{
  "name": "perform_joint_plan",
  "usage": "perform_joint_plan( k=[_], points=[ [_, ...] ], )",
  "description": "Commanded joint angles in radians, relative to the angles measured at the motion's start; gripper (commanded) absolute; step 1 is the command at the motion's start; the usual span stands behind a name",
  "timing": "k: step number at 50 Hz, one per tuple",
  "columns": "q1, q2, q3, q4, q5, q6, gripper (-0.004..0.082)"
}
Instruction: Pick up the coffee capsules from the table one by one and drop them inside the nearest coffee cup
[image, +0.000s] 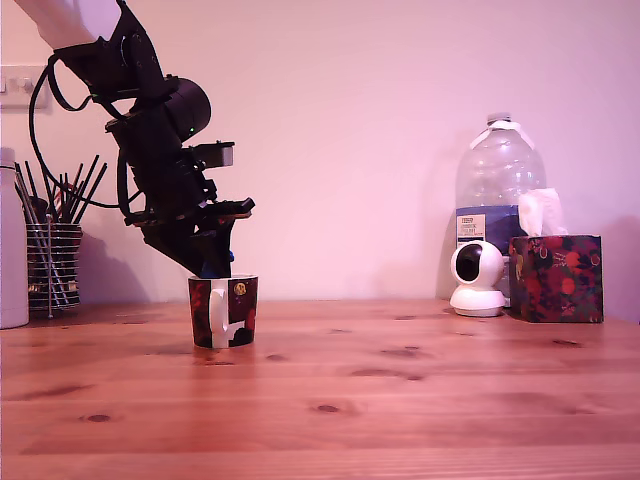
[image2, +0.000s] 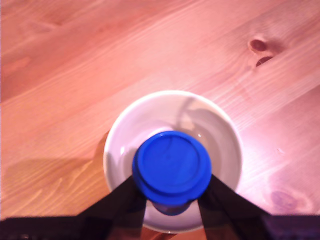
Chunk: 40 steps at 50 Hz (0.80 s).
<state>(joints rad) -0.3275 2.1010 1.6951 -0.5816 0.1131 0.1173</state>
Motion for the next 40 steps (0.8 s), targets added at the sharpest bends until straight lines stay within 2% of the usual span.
perform_joint_plan(
  k=[1, 34, 37, 40],
  points=[
    [-0.005, 0.007, 0.004, 0.002, 0.001, 0.015, 0.0147],
    [-0.009, 0.007, 0.004, 0.014, 0.001, 0.019, 0.0153],
    [-0.009, 0.007, 0.004, 0.029, 0.001, 0.023, 0.022],
    [-0.009, 0.007, 0.004, 0.047, 0.002, 0.023, 0.0349]
  ],
)
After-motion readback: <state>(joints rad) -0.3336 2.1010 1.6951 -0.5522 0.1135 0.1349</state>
